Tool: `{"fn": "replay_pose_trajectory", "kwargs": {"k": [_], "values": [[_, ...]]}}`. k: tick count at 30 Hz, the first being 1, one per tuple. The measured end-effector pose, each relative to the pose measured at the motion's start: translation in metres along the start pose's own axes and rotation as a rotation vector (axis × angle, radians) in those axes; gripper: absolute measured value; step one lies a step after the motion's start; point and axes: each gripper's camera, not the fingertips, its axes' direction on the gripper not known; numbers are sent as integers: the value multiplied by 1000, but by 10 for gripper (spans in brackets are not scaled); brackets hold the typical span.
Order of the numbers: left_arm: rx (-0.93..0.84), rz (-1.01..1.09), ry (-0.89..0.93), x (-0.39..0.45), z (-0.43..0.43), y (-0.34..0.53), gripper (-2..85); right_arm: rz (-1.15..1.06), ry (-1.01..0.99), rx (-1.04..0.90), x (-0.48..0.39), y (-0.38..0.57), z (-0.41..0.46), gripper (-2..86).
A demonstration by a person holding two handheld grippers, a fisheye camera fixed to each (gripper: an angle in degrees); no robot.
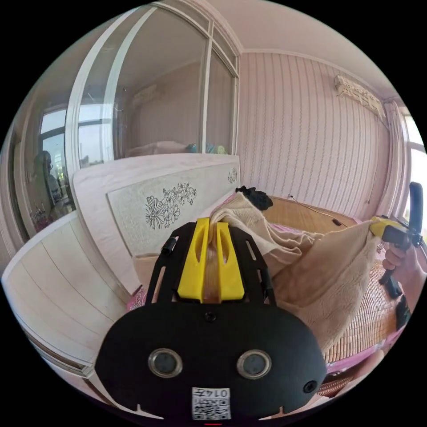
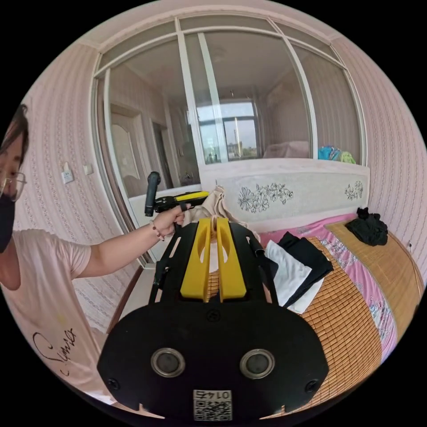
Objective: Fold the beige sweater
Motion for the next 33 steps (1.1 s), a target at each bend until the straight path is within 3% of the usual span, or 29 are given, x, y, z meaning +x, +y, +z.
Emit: {"fn": "replay_pose_trajectory", "kwargs": {"k": [5, 11, 13, 16, 20, 23, 25, 29, 33], "values": [[91, 162, 77, 71, -43, -39, 9, -57, -78, 92, -46, 50, -93, 3], [191, 499, 420, 223, -73, -78, 33, -108, -76, -52, -111, 133, -122, 5], [110, 577, 651, 307, -65, -74, 49, -36, -54, -145, -116, 169, -111, 5], [-57, 716, 855, 406, -40, -22, 72, 149, 115, -336, -108, 247, -94, 4], [-214, 727, 827, 467, 5, 86, 66, 474, 280, -583, -96, 359, -111, -3], [-484, 781, 766, 480, 46, 174, 68, 634, 349, -530, -95, 399, -157, 7], [-672, 698, 849, 465, 68, 218, 71, 752, 458, -494, -86, 421, -185, 29], [-772, 583, 790, 442, 88, 247, 74, 978, 612, -321, -52, 456, -243, 112], [-720, 545, 729, 427, 92, 248, 87, 1060, 728, -228, -19, 473, -273, 138]]}}
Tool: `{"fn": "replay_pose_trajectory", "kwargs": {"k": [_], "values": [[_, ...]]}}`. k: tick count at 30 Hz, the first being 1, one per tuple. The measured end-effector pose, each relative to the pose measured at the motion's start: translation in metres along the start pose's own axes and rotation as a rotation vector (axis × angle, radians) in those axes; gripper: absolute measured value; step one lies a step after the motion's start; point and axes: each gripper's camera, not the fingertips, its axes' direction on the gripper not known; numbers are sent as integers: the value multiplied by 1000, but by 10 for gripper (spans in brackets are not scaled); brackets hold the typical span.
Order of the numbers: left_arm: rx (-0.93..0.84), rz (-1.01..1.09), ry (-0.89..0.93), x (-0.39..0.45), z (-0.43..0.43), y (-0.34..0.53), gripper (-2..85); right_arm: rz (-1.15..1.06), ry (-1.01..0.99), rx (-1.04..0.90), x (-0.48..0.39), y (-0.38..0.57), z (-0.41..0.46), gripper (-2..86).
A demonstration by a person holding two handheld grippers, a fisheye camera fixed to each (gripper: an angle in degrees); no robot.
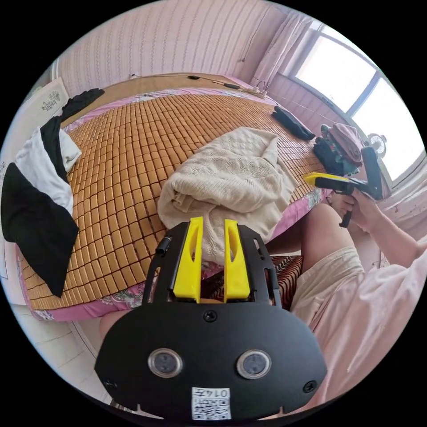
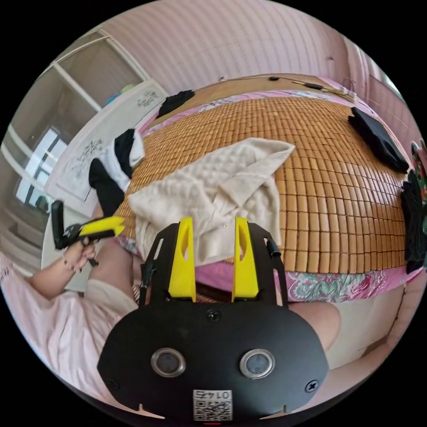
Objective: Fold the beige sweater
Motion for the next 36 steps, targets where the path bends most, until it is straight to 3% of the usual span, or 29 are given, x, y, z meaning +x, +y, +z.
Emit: {"fn": "replay_pose_trajectory", "kwargs": {"k": [6, 9, 11, 13, 17, 26, 31, 36], "values": [[29, 39, 113, 0, 18, -9, 137, 104, 98, -75, 34, -56, 41, 165], [45, -55, 70, -11, 41, -23, 152, 236, 134, -167, 57, -59, 45, 86], [1, -114, 153, -25, 57, -39, 137, 197, 14, -83, 63, -53, 14, 41], [-14, -174, 215, -41, 73, -57, 58, 131, -106, 2, 69, -46, -15, 33], [35, -236, 209, -63, 72, -68, 6, 13, -286, 208, 87, -13, -101, 24], [415, -136, 509, -112, -52, -21, -7, -182, -275, 562, 76, 14, -256, 21], [550, -274, 720, -158, -67, -41, 1, -246, -171, 487, 67, -71, -261, 28], [523, -416, 680, -203, -30, -109, 65, -58, -56, 309, 89, -162, -183, 54]]}}
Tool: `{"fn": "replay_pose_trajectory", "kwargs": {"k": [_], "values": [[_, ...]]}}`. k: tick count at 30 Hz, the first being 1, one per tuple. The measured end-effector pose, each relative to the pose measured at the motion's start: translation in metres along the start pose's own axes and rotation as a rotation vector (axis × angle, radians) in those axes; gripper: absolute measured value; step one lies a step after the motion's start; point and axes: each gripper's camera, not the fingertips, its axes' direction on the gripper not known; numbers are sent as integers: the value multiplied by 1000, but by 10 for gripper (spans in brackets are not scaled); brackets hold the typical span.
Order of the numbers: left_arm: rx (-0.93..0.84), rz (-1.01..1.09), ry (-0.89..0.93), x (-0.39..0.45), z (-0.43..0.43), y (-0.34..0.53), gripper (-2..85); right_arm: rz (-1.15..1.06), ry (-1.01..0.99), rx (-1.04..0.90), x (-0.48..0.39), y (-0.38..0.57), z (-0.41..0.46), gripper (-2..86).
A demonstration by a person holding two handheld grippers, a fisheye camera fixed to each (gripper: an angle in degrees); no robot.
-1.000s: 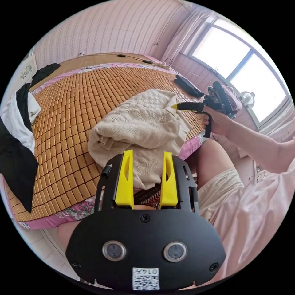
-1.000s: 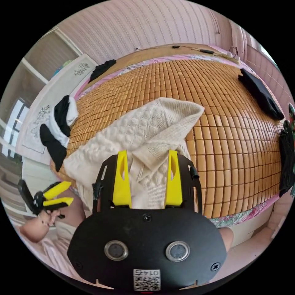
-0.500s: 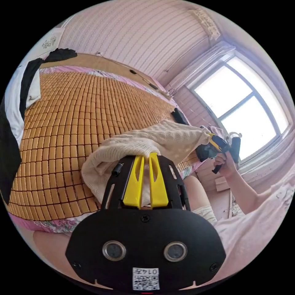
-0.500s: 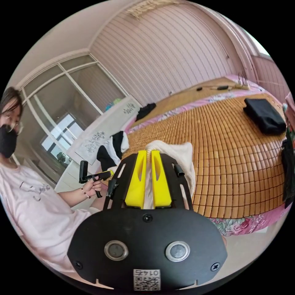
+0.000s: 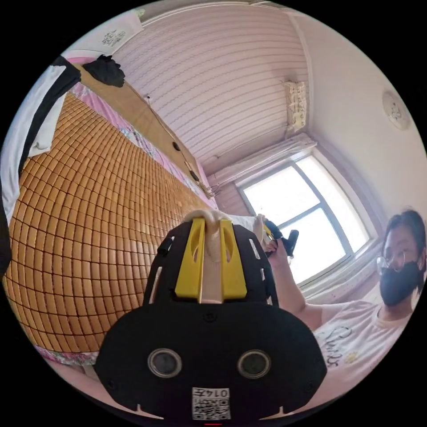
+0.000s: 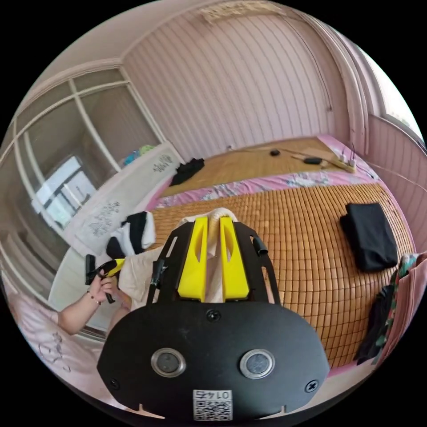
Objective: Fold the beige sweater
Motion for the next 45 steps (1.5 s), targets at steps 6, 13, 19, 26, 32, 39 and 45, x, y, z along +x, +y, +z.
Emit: {"fn": "replay_pose_trajectory", "kwargs": {"k": [6, 13, 19, 26, 32, 39, 45], "values": [[-62, -66, -341, -39, 24, -5, 78, -60, 43, -182, -17, 66, 56, 81], [-504, 117, -549, -33, 128, 76, 98, -123, 135, -631, -53, 206, 99, 151], [-760, 226, -601, -27, 217, 117, 105, -206, 342, -691, -77, 223, 113, 66], [-794, 263, -641, -29, 230, 110, 15, -172, 282, -686, -79, 208, 107, 16], [-672, 277, -574, -5, 187, 95, 1, -101, 325, -506, -70, 185, 57, 6], [-496, 355, -783, 13, 72, 43, 13, -137, 656, -325, -27, 106, -20, 12], [-239, 203, -1163, -17, -15, -20, 50, -53, 850, -236, 6, 47, -28, 43]]}}
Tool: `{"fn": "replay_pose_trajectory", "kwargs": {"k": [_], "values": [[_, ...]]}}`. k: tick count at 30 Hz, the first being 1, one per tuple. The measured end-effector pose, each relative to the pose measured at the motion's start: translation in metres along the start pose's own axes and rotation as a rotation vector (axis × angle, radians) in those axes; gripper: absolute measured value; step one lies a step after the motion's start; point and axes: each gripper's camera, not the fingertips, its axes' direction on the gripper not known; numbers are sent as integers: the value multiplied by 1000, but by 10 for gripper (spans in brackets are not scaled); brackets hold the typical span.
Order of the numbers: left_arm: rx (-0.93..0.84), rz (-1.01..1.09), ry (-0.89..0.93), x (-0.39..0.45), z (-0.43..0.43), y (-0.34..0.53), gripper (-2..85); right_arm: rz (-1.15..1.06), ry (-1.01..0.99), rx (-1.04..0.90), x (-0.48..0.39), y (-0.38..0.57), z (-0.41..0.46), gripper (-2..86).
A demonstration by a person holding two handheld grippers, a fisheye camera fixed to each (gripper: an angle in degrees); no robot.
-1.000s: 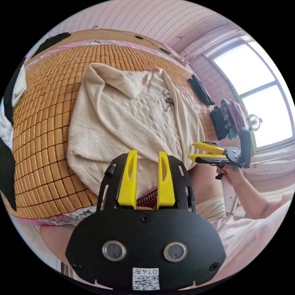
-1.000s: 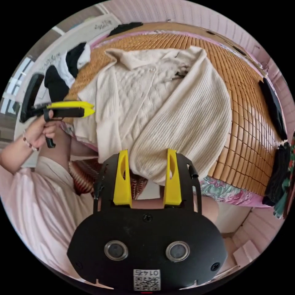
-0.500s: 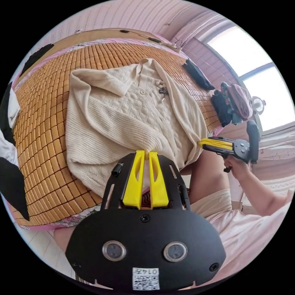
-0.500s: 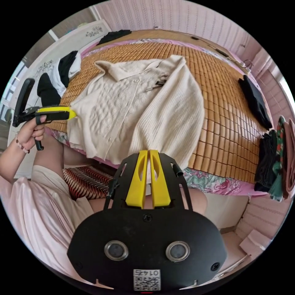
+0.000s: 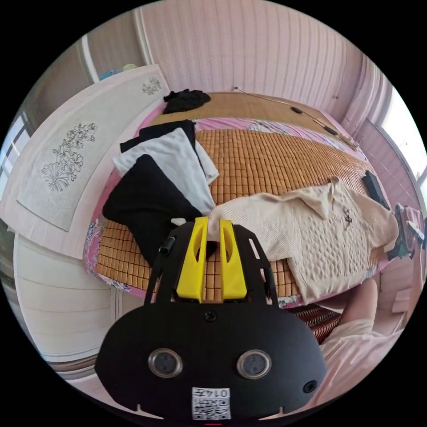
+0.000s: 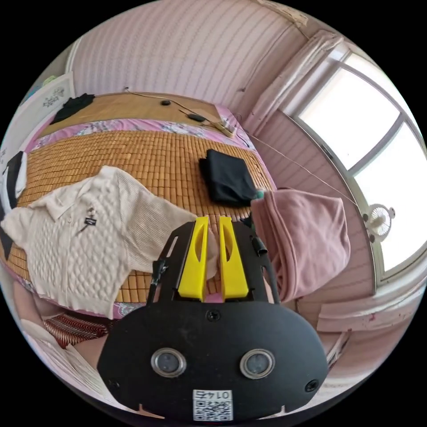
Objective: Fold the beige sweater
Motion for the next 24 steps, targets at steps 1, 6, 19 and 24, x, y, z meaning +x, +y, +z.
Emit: {"fn": "replay_pose_trajectory", "kwargs": {"k": [1, 6, 19, 24], "values": [[40, -26, -8, -6, -8, -2, 50, -34, -53, 44, -15, -4, -4, 47], [80, 132, 91, 40, -5, -8, 52, -255, -273, 60, -109, -21, 15, 64], [-104, 689, 347, 284, 154, -65, 90, -443, -418, -4, -260, -154, 116, 92], [-147, 736, 328, 298, 191, -76, 49, -471, -376, -27, -283, -185, 148, 87]]}}
